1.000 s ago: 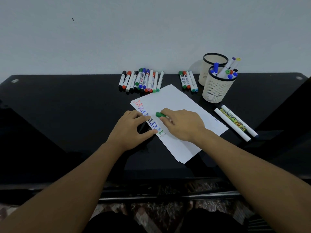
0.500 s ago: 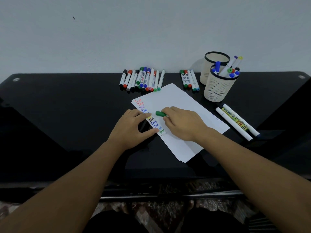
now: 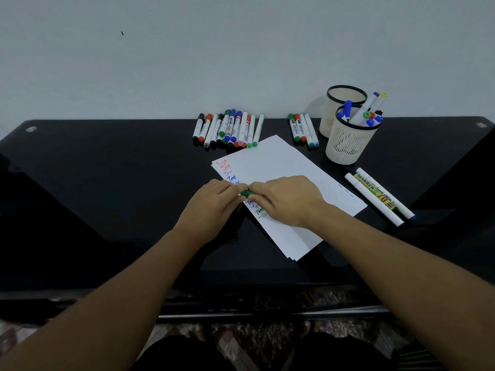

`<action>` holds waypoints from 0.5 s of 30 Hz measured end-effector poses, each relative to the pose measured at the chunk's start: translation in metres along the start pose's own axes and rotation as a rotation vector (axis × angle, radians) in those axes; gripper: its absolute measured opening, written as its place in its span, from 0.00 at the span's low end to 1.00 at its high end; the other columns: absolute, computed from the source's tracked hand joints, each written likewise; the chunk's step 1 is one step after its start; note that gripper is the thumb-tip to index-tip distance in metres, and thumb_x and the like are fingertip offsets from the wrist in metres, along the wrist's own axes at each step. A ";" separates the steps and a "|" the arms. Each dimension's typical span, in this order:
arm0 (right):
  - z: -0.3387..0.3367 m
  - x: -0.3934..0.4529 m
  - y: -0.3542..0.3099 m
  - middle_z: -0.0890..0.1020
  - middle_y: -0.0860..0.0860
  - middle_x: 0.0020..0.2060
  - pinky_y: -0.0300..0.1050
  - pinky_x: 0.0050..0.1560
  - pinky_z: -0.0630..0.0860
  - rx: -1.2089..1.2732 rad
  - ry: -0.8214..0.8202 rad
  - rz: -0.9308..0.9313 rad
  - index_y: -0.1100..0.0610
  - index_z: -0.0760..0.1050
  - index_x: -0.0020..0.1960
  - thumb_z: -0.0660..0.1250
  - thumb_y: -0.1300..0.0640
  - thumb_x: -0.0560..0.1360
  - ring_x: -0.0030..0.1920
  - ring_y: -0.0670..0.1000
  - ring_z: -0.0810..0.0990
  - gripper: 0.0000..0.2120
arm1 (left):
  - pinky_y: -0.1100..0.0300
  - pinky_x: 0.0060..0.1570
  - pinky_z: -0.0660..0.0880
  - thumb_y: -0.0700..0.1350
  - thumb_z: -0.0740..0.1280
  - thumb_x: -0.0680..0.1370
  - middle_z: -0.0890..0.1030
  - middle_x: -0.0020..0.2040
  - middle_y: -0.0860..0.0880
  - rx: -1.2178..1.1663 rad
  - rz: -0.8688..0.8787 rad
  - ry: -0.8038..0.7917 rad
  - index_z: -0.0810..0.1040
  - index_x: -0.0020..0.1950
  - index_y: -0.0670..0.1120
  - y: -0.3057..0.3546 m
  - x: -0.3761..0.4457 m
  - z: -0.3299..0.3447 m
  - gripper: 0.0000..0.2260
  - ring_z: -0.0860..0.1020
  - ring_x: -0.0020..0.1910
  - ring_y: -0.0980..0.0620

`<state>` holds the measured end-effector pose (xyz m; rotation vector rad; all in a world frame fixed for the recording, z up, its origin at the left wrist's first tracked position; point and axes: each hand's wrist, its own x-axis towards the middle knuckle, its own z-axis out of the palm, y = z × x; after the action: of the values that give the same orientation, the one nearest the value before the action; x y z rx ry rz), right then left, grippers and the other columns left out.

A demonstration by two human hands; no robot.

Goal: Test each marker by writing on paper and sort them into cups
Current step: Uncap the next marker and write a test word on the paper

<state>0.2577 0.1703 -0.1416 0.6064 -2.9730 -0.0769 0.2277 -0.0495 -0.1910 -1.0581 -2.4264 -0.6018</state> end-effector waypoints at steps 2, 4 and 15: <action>0.002 0.000 -0.001 0.76 0.46 0.35 0.45 0.32 0.64 -0.001 0.008 -0.008 0.46 0.70 0.57 0.46 0.39 0.86 0.36 0.52 0.76 0.17 | 0.47 0.48 0.76 0.49 0.61 0.84 0.82 0.52 0.47 -0.005 -0.005 -0.011 0.80 0.65 0.43 0.000 -0.001 0.001 0.15 0.77 0.49 0.46; 0.005 0.000 -0.003 0.75 0.46 0.34 0.45 0.31 0.63 -0.001 0.019 -0.004 0.46 0.70 0.57 0.46 0.38 0.86 0.35 0.52 0.76 0.18 | 0.48 0.48 0.76 0.49 0.60 0.84 0.82 0.52 0.47 -0.007 -0.015 -0.021 0.80 0.64 0.43 0.001 -0.001 0.000 0.15 0.77 0.49 0.46; -0.011 -0.003 0.000 0.80 0.53 0.52 0.52 0.41 0.75 0.227 0.042 0.157 0.49 0.57 0.75 0.55 0.48 0.84 0.41 0.58 0.79 0.21 | 0.50 0.52 0.75 0.47 0.64 0.84 0.78 0.52 0.50 -0.064 -0.215 -0.031 0.77 0.61 0.44 0.006 0.002 -0.008 0.09 0.73 0.52 0.49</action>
<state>0.2614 0.1709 -0.1310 0.3882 -2.9978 0.2862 0.2333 -0.0491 -0.1821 -0.8418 -2.5837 -0.7420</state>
